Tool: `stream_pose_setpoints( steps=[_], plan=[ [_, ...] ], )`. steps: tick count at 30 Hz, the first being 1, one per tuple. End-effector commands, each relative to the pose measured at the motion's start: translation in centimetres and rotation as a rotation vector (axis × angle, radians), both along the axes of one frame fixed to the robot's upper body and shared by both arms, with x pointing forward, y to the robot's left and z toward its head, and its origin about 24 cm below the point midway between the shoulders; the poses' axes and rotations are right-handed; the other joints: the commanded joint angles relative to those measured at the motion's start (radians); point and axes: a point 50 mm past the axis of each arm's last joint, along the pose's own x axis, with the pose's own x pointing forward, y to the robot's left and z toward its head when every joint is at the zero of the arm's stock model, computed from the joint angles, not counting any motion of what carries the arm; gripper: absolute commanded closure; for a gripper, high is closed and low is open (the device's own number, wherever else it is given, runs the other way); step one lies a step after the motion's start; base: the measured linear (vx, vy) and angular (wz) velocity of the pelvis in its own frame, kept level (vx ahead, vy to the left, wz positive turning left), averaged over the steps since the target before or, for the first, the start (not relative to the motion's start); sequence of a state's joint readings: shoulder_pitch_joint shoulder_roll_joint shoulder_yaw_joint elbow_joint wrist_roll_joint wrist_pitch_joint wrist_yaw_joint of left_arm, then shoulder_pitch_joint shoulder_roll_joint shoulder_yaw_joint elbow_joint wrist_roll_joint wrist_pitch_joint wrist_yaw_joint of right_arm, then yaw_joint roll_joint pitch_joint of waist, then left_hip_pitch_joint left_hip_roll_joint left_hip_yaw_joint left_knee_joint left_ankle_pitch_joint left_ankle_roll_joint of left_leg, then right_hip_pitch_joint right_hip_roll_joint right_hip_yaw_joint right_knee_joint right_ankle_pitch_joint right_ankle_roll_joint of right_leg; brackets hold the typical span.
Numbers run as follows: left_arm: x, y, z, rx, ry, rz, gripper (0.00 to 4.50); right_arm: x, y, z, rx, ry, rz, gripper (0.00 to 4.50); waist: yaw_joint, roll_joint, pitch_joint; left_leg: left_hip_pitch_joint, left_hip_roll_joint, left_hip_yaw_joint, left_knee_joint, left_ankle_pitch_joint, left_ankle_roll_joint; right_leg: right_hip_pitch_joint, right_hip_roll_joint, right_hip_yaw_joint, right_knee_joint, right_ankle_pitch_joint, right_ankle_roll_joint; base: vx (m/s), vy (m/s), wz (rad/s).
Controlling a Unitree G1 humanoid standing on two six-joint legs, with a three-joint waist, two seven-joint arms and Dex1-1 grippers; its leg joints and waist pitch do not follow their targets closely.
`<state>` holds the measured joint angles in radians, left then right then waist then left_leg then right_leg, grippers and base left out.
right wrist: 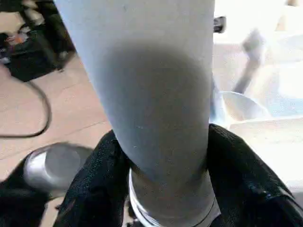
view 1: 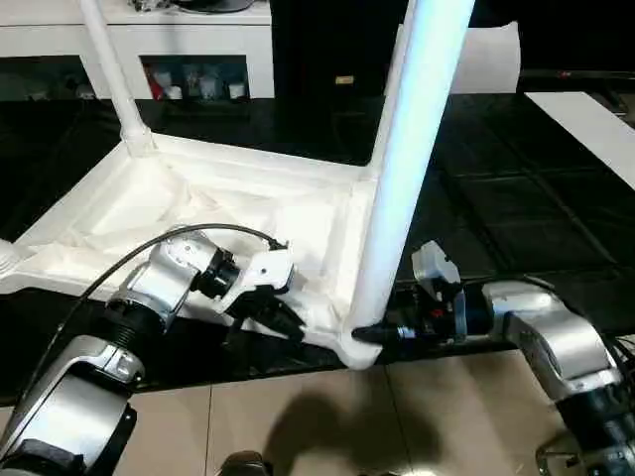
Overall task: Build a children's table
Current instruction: Rotate leg to tighten
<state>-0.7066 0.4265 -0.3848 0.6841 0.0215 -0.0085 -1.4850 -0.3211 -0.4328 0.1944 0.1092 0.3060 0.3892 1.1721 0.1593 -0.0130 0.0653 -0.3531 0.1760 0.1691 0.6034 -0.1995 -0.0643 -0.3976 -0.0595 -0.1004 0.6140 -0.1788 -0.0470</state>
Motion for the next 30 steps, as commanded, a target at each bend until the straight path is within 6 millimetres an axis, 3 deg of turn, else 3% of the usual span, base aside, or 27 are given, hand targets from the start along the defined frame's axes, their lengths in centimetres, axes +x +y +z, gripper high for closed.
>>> stream_pose_setpoints(
  steps=[1, 3, 4, 7, 8, 9, 14, 15, 16, 17, 20, 22, 24, 26, 27, 29, 30],
  plan=[
    [1.0, -1.4, 0.4, -0.063, -0.065, 0.165, 4.50, 0.6, 1.8, 0.0, 0.027, -0.034, -0.138, 2.45, -0.016, 0.008, -0.074, 0.007, 0.061, -0.020, -0.070, -0.144, 0.019, 0.057, -0.106, 0.065, -0.090, -0.319, -0.128, 0.000, 0.000, 0.00],
    [1.1, -1.6, 0.3, -0.076, -0.067, 0.190, 4.50, 0.8, 2.0, -0.1, 0.023, -0.033, -0.191, 2.46, -0.030, 0.006, -0.073, 0.006, 0.056, -0.022, -0.074, -0.158, 0.001, 0.058, -0.104, 0.063, -0.097, -0.370, -0.108, 0.000, 0.000, 0.00],
    [1.3, -2.1, 0.0, -0.081, -0.078, 0.262, 4.50, 1.7, 2.5, -0.4, 0.021, -0.031, -0.338, 2.48, -0.042, 0.008, -0.070, 0.005, 0.055, -0.022, -0.076, -0.167, -0.004, 0.058, -0.102, 0.062, -0.101, -0.391, -0.094, 0.000, 0.000, 0.00],
    [1.7, -2.8, -0.1, -0.093, -0.089, 0.365, 4.50, 2.4, 3.2, -0.5, 0.042, -0.008, -0.474, 2.52, -0.059, 0.007, -0.074, 0.005, 0.053, -0.025, -0.075, -0.167, -0.007, 0.060, -0.103, 0.061, -0.103, -0.392, -0.096, 0.000, 0.000, 0.00],
    [2.0, -3.4, -0.1, -0.100, -0.103, 0.415, 4.50, 2.8, 3.7, -0.6, 0.043, 0.003, -0.540, 2.52, -0.071, 0.011, -0.075, 0.001, 0.054, -0.023, -0.074, -0.145, 0.002, 0.060, -0.100, 0.065, -0.095, -0.330, -0.115, 0.000, 0.000, 0.00],
    [2.4, -4.1, 0.1, -0.113, -0.124, 0.492, 4.50, 3.3, 4.3, -0.7, 0.036, 0.006, -0.627, 2.52, -0.078, 0.009, -0.077, 0.001, 0.053, -0.023, -0.072, -0.137, 0.004, 0.061, -0.099, 0.064, -0.092, -0.309, -0.127, 0.000, 0.000, 0.00],
    [2.9, -5.6, 0.7, -0.143, -0.152, 0.614, 4.50, 4.6, 5.7, -0.7, 0.032, 0.003, -0.794, 2.52, -0.088, 0.009, -0.081, -0.003, 0.048, -0.020, -0.067, -0.093, 0.026, 0.065, -0.097, 0.067, -0.087, -0.236, -0.147, 0.000, 0.000, 0.00],
    [2.9, -5.8, 0.8, -0.147, -0.155, 0.614, 4.50, 4.6, 5.9, -0.5, 0.038, -0.010, -0.793, 2.52, -0.089, 0.010, -0.080, -0.004, 0.049, -0.019, -0.068, -0.089, 0.029, 0.064, -0.097, 0.068, -0.086, -0.225, -0.149, 0.000, 0.000, 0.00],
    [2.9, -6.0, 1.0, -0.154, -0.159, 0.606, 4.50, 4.7, 6.1, -0.2, 0.055, -0.036, -0.783, 1.96, -0.091, 0.010, -0.080, -0.004, 0.048, -0.019, -0.067, -0.088, 0.036, 0.066, -0.098, 0.067, -0.087, -0.220, -0.148, 0.000, 0.000, 0.00],
    [2.8, -6.0, 1.0, -0.151, -0.172, 0.587, 4.50, 4.7, 5.9, 0.0, 0.058, -0.053, -0.783, 1.82, -0.091, 0.008, -0.081, -0.005, 0.048, -0.019, -0.066, -0.084, 0.041, 0.067, -0.097, 0.067, -0.086, -0.209, -0.149, 0.000, 0.000, 0.00],
    [2.5, -5.6, 1.0, -0.137, -0.203, 0.508, 4.50, 4.6, 5.0, 0.4, 0.068, -0.093, -0.757, 1.62, -0.094, 0.016, -0.084, -0.007, 0.052, -0.021, -0.064, -0.052, 0.066, 0.067, -0.096, 0.068, -0.074, -0.115, -0.171, 0.000, 0.000, 0.00],
    [2.0, -5.3, 0.8, -0.143, -0.221, 0.391, 4.50, 4.5, 4.1, 0.8, 0.075, -0.129, -0.693, 1.38, -0.094, 0.010, -0.085, -0.009, 0.052, -0.020, -0.064, -0.056, 0.079, 0.070, -0.096, 0.069, -0.073, -0.092, -0.177, 0.000, 0.000, 0.00],
    [1.6, -4.7, 0.6, -0.121, -0.230, 0.298, 4.50, 4.1, 3.4, 0.9, 0.046, -0.159, -0.610, 1.28, -0.092, 0.016, -0.084, -0.010, 0.053, -0.022, -0.064, -0.061, 0.088, 0.073, -0.097, 0.068, -0.071, -0.086, -0.178, 0.000, 0.000, 0.00],
    [1.3, -4.0, 0.4, -0.091, -0.218, 0.230, 4.50, 3.8, 2.7, 0.7, -0.002, -0.188, -0.519, 1.03, -0.090, 0.015, -0.083, -0.003, 0.053, -0.018, -0.062, -0.082, 0.089, 0.067, -0.097, 0.069, -0.076, -0.103, -0.180, 0.000, 0.000, 0.00],
    [1.2, -3.7, 0.3, -0.081, -0.198, 0.207, 4.50, 3.6, 2.4, 0.6, -0.020, -0.192, -0.475, 1.03, -0.090, 0.014, -0.081, -0.007, 0.053, -0.017, -0.062, -0.084, 0.087, 0.071, -0.097, 0.070, -0.075, -0.104, -0.179, 0.000, 0.000, 0.00],
    [1.0, -3.3, 0.4, -0.070, -0.194, 0.162, 4.50, 3.3, 1.9, 0.5, -0.030, -0.194, -0.406, 1.03, -0.085, 0.015, -0.078, -0.004, 0.054, -0.016, -0.064, -0.115, 0.084, 0.067, -0.100, 0.069, -0.082, -0.154, -0.177, 0.000, 0.000, 0.00],
    [0.9, -3.0, 0.5, -0.076, -0.161, 0.117, 4.50, 2.8, 1.6, 0.6, -0.038, -0.192, -0.304, 1.03, -0.077, 0.020, -0.075, 0.000, 0.057, -0.017, -0.066, -0.139, 0.071, 0.064, -0.099, 0.068, -0.089, -0.211, -0.167, 0.000, 0.000, 0.00]
  ],
)
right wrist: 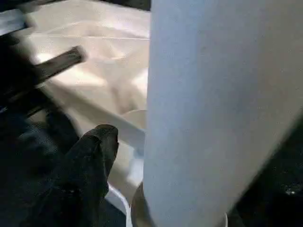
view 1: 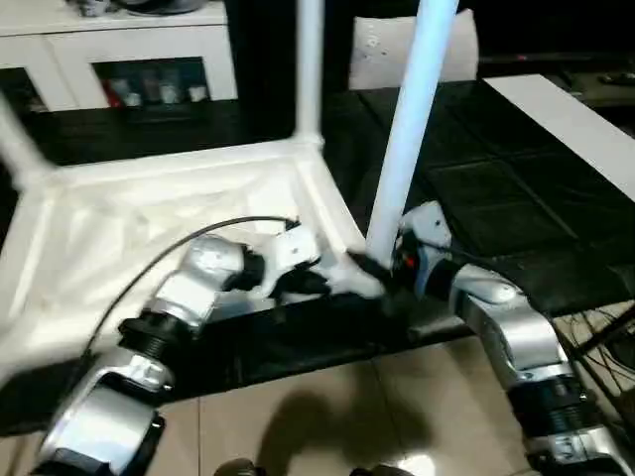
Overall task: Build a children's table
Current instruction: Rotate leg to tighten
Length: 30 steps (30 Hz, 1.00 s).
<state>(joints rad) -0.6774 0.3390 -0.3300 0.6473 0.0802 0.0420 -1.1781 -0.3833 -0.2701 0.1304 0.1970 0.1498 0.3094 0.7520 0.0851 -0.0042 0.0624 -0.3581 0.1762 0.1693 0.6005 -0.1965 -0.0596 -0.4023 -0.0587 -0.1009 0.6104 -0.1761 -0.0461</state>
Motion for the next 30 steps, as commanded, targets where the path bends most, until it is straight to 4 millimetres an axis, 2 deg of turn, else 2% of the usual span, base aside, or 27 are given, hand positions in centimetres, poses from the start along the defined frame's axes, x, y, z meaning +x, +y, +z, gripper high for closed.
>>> stream_pose_setpoints(
  steps=[1, 2, 3, 7, 13, 14, 15, 20, 26, 29, 30],
  plan=[
    [-0.4, -0.7, 1.1, -0.005, 0.006, -0.176, 4.50, -1.1, 0.1, 0.5, 0.004, 0.001, 0.203, 1.03, 0.002, 0.010, -0.074, 0.008, 0.058, -0.017, -0.063, -0.145, 0.064, 0.070, -0.100, 0.068, -0.085, -0.223, -0.165, 0.000, 0.000, 0.00],
    [-0.4, -0.7, 1.1, -0.005, 0.006, -0.176, 4.50, -1.1, 0.1, 0.5, 0.004, 0.001, 0.203, 1.03, 0.008, 0.009, -0.073, 0.008, 0.061, -0.016, -0.064, -0.145, 0.065, 0.068, -0.100, 0.070, -0.083, -0.219, -0.167, 0.000, 0.000, 0.00],
    [-0.7, -0.3, 1.2, 0.022, 0.040, -0.257, 4.50, -2.0, -0.2, 0.8, 0.014, 0.028, 0.340, 1.17, 0.014, 0.012, -0.072, 0.008, 0.063, -0.018, -0.065, -0.148, 0.068, 0.069, -0.099, 0.069, -0.083, -0.220, -0.166, 0.000, 0.000, 0.00],
    [-1.1, 0.5, 1.2, 0.072, 0.079, -0.351, 4.50, -3.2, -0.7, 0.9, 0.010, 0.089, 0.506, 1.41, 0.029, 0.011, -0.075, 0.008, 0.064, -0.017, -0.063, -0.142, 0.073, 0.068, -0.101, 0.068, -0.079, -0.210, -0.171, 0.000, 0.000, 0.00],
    [-1.5, 0.9, 1.3, 0.102, 0.117, -0.429, 4.50, -4.0, -0.8, 0.9, 0.009, 0.153, 0.643, 1.95, 0.048, 0.009, -0.075, 0.009, 0.065, -0.017, -0.063, -0.141, 0.062, 0.065, -0.103, 0.067, -0.084, -0.267, -0.156, 0.000, 0.000, 0.00],
    [-1.6, 0.9, 1.4, 0.103, 0.124, -0.446, 4.50, -4.2, -0.8, 0.9, 0.007, 0.167, 0.674, 2.13, 0.051, 0.003, -0.076, 0.009, 0.065, -0.016, -0.064, -0.136, 0.062, 0.065, -0.103, 0.067, -0.084, -0.264, -0.154, 0.000, 0.000, 0.00],
    [-1.6, 0.9, 1.4, 0.106, 0.127, -0.454, 4.50, -4.3, -0.8, 0.9, 0.006, 0.173, 0.688, 2.22, 0.053, 0.004, -0.076, 0.008, 0.065, -0.017, -0.064, -0.134, 0.062, 0.065, -0.103, 0.067, -0.082, -0.265, -0.154, 0.000, 0.000, 0.00],
    [-1.5, 0.9, 1.5, 0.108, 0.135, -0.458, 4.50, -4.8, -0.6, 1.0, 0.022, 0.214, 0.749, 2.42, 0.059, 0.003, -0.076, 0.007, 0.063, -0.017, -0.064, -0.126, 0.057, 0.064, -0.103, 0.066, -0.083, -0.279, -0.140, 0.000, 0.000, 0.00],
    [-1.1, 0.9, 1.7, 0.044, 0.134, -0.377, 4.50, -4.7, 0.1, 1.3, 0.098, 0.214, 0.699, 2.48, 0.060, 0.005, -0.077, 0.007, 0.064, -0.018, -0.064, -0.121, 0.051, 0.063, -0.102, 0.066, -0.083, -0.270, -0.140, 0.000, 0.000, 0.00],
    [-0.6, 0.9, 1.5, 0.009, 0.109, -0.221, 4.50, -3.4, 1.1, 1.3, 0.144, 0.151, 0.461, 2.48, 0.054, 0.007, -0.073, 0.006, 0.060, -0.020, -0.068, -0.147, 0.028, 0.063, -0.104, 0.064, -0.088, -0.320, -0.129, 0.000, 0.000, 0.00],
    [-0.4, 0.9, 1.5, -0.004, 0.106, -0.158, 4.50, -2.8, 1.3, 1.2, 0.147, 0.141, 0.359, 2.48, 0.045, 0.009, -0.071, 0.010, 0.057, -0.021, -0.070, -0.166, 0.006, 0.060, -0.104, 0.063, -0.093, -0.370, -0.113, 0.000, 0.000, 0.00]
  ],
)
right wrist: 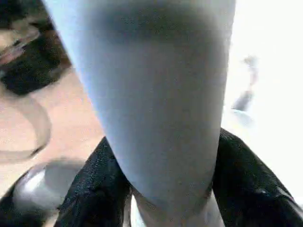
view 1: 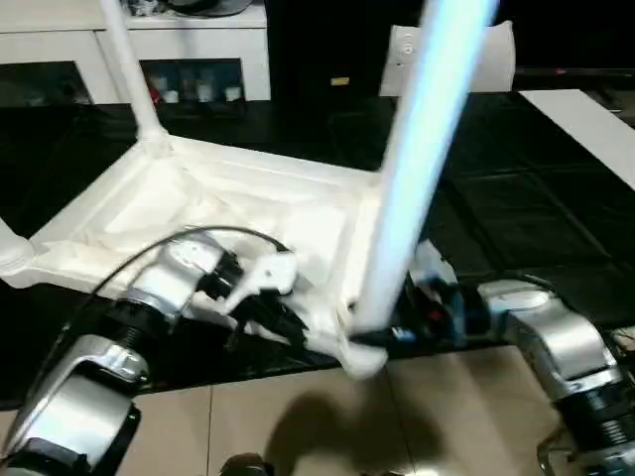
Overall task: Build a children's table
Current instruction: Rotate leg to tighten
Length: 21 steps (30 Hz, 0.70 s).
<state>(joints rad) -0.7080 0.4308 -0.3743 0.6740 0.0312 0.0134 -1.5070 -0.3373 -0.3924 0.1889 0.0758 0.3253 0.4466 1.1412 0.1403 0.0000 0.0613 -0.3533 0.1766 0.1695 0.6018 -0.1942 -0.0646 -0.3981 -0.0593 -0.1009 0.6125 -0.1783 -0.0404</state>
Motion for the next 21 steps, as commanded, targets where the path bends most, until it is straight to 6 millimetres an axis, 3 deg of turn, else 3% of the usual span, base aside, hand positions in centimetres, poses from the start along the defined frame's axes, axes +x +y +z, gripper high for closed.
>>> stream_pose_setpoints(
  steps=[1, 3, 5, 6, 7, 8, 9, 10, 15, 16, 18, 21],
  plan=[
    [0.9, -1.5, 0.8, -0.075, -0.070, 0.151, 4.50, 1.2, 1.6, 0.4, 0.043, -0.035, -0.173, 2.49, -0.011, 0.007, -0.069, 0.005, 0.053, -0.022, -0.072, -0.174, 0.008, 0.056, -0.102, 0.060, -0.099, -0.392, -0.112, 0.000, 0.000, 0.00],
    [1.2, -1.9, 0.8, -0.095, -0.071, 0.242, 4.50, 2.1, 1.7, 0.0, 0.025, -0.035, -0.333, 2.50, -0.025, 0.000, -0.069, 0.003, 0.052, -0.024, -0.074, -0.177, -0.007, 0.057, -0.104, 0.059, -0.102, -0.422, -0.098, 0.000, 0.000, 0.00],
    [1.3, -2.2, 0.9, -0.107, -0.073, 0.286, 4.50, 2.5, 1.8, -0.3, 0.019, -0.026, -0.405, 2.52, -0.041, 0.005, -0.072, 0.002, 0.052, -0.026, -0.075, -0.172, -0.005, 0.059, -0.102, 0.059, -0.100, -0.398, -0.101, 0.000, 0.000, 0.00],
    [1.8, -2.9, 1.0, -0.122, -0.096, 0.381, 4.50, 3.2, 2.0, -0.7, 0.009, -0.013, -0.532, 2.52, -0.054, 0.005, -0.072, -0.004, 0.055, -0.025, -0.074, -0.155, -0.003, 0.061, -0.100, 0.063, -0.093, -0.344, -0.118, 0.000, 0.000, 0.00],
    [1.9, -3.1, 1.0, -0.126, -0.101, 0.403, 4.50, 3.3, 2.0, -0.8, 0.006, -0.009, -0.562, 2.52, -0.061, 0.003, -0.075, -0.002, 0.053, -0.023, -0.070, -0.140, 0.000, 0.058, -0.099, 0.063, -0.091, -0.302, -0.137, 0.000, 0.000, 0.00],
    [2.8, -4.1, 1.3, -0.152, -0.134, 0.545, 4.50, 4.2, 2.4, -1.2, -0.007, 0.010, -0.720, 2.52, -0.064, 0.000, -0.079, -0.006, 0.047, -0.020, -0.065, -0.111, 0.010, 0.064, -0.099, 0.065, -0.085, -0.256, -0.149, 0.000, 0.000, 0.00],
    [2.9, -4.3, 1.3, -0.155, -0.138, 0.561, 4.50, 4.3, 2.4, -1.2, -0.010, 0.011, -0.741, 2.52, -0.068, 0.002, -0.077, -0.006, 0.048, -0.018, -0.065, -0.102, 0.011, 0.058, -0.098, 0.066, -0.083, -0.243, -0.161, 0.000, 0.000, 0.00],
    [3.1, -4.9, 1.5, -0.167, -0.150, 0.613, 4.50, 4.7, 2.6, -1.4, -0.025, 0.013, -0.810, 2.52, -0.067, 0.003, -0.080, -0.006, 0.041, -0.019, -0.062, -0.093, 0.021, 0.066, -0.099, 0.063, -0.088, -0.248, -0.159, 0.000, 0.000, 0.00],
    [3.6, -6.9, 1.9, -0.183, -0.208, 0.702, 4.50, 5.8, 3.6, -1.3, -0.014, -0.007, -0.949, 2.52, -0.072, 0.007, -0.081, -0.010, 0.046, -0.018, -0.062, -0.060, 0.052, 0.064, -0.093, 0.064, -0.082, -0.156, -0.172, 0.000, 0.000, 0.00],
    [3.6, -6.9, 1.9, -0.183, -0.208, 0.701, 4.50, 5.8, 3.6, -1.3, -0.013, -0.007, -0.949, 1.97, -0.071, 0.009, -0.082, -0.009, 0.046, -0.019, -0.062, -0.063, 0.060, 0.066, -0.094, 0.065, -0.080, -0.142, -0.173, 0.000, 0.000, 0.00],
    [3.5, -6.9, 1.8, -0.168, -0.225, 0.669, 4.50, 5.8, 3.5, -1.2, 0.001, -0.020, -0.955, 1.83, -0.073, 0.007, -0.080, -0.009, 0.048, -0.019, -0.063, -0.066, 0.069, 0.067, -0.094, 0.065, -0.078, -0.123, -0.180, 0.000, 0.000, 0.00],
    [3.2, -6.0, 1.4, -0.138, -0.257, 0.586, 4.50, 5.6, 2.8, -0.7, 0.039, -0.052, -0.921, 1.62, -0.073, 0.010, -0.077, -0.008, 0.047, -0.019, -0.065, -0.104, 0.069, 0.068, -0.096, 0.066, -0.085, -0.169, -0.166, 0.000, 0.000, 0.00]
  ],
)
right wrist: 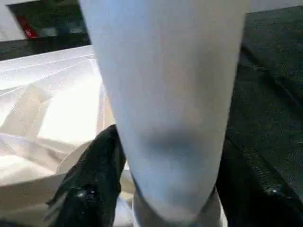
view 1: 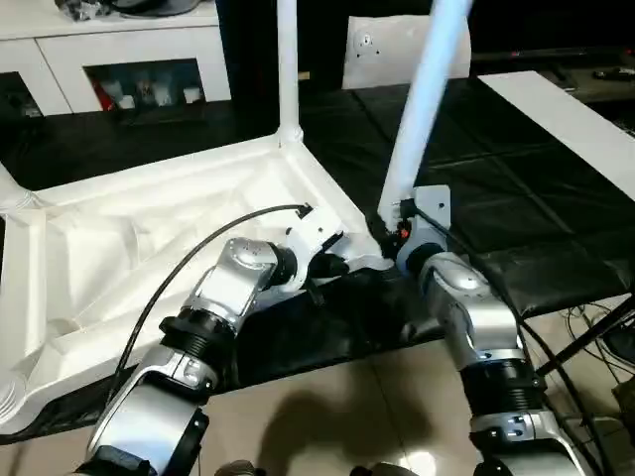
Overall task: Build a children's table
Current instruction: Rotate leg to tighten
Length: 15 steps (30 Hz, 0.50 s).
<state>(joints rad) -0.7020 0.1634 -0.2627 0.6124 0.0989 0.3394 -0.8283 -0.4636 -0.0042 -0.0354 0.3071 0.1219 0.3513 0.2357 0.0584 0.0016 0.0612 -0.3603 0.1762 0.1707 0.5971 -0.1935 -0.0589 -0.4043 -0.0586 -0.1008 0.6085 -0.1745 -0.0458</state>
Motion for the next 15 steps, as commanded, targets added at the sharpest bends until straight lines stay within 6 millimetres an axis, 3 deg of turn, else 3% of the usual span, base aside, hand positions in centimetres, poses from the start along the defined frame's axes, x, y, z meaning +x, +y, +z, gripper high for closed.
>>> stream_pose_setpoints(
  steps=[1, 3, 8, 9, 13, 15],
  plan=[
    [0.8, 0.0, 2.1, -0.009, -0.109, -0.027, 4.50, -0.4, 0.8, 0.0, 0.029, -0.007, 0.070, 1.49, 0.007, 0.007, -0.077, -0.003, 0.048, -0.021, -0.061, -0.107, 0.060, 0.077, -0.097, 0.065, -0.081, -0.180, -0.157, 0.000, 0.000, 0.00],
    [0.4, 1.3, 2.1, 0.015, -0.130, -0.148, 4.50, -1.0, -0.3, 0.6, 0.029, -0.065, 0.167, 1.36, 0.007, 0.005, -0.076, -0.003, 0.046, -0.020, -0.060, -0.113, 0.068, 0.078, -0.097, 0.066, -0.086, -0.197, -0.143, 0.000, 0.000, 0.00],
    [-0.6, 3.0, 2.0, 0.064, -0.110, -0.385, 4.50, -2.2, -2.1, 1.0, -0.040, -0.087, 0.389, 0.95, 0.013, 0.008, -0.077, 0.000, 0.053, -0.020, -0.059, -0.099, 0.079, 0.072, -0.098, 0.067, -0.080, -0.179, -0.151, 0.000, 0.000, 0.00],
    [-1.1, 3.6, 1.9, 0.056, -0.071, -0.465, 4.50, -2.8, -2.4, 1.2, -0.062, -0.089, 0.515, 0.95, 0.014, 0.004, -0.076, -0.001, 0.053, -0.019, -0.059, -0.105, 0.080, 0.073, -0.097, 0.066, -0.079, -0.180, -0.155, 0.000, 0.000, 0.00],
    [-1.5, 4.0, 2.0, 0.059, -0.021, -0.557, 4.50, -3.8, -2.5, 1.6, -0.079, -0.092, 0.692, 0.95, 0.037, 0.008, -0.078, 0.009, 0.066, -0.016, -0.059, -0.107, 0.076, 0.062, -0.100, 0.069, -0.069, -0.140, -0.185, 0.000, 0.000, 0.00],
    [-1.7, 4.1, 2.0, 0.063, -0.006, -0.591, 4.50, -4.2, -2.5, 1.7, -0.083, -0.089, 0.756, 0.95, 0.049, 0.008, -0.077, 0.009, 0.066, -0.016, -0.059, -0.119, 0.073, 0.064, -0.102, 0.068, -0.069, -0.151, -0.189, 0.000, 0.000, 0.00]
  ],
)
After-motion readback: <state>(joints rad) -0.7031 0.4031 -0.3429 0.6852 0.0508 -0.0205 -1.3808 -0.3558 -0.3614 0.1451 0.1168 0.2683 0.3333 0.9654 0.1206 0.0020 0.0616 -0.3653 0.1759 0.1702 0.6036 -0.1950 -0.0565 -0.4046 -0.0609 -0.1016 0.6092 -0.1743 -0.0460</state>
